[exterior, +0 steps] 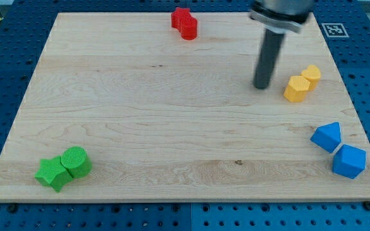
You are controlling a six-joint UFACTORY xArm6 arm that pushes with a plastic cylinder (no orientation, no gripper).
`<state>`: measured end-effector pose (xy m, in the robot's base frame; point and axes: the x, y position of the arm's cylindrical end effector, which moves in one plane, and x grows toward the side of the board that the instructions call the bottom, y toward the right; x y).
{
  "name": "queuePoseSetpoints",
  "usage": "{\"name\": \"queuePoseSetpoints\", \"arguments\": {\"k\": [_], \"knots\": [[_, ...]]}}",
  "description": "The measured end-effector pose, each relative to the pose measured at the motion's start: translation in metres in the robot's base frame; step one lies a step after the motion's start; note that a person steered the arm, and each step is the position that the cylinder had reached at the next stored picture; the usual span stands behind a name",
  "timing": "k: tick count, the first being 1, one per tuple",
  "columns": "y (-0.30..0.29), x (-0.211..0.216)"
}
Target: Nudge the blue cubes down a bit
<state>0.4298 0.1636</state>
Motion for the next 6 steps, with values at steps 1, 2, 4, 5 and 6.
{"name": "queuePoseSetpoints", "arguments": {"k": [1, 2, 4, 5, 6], "knots": [[0.029, 0.048], [0.029, 0.077], [0.056, 0.081], [0.095, 0.074], [0.118, 0.072]]}}
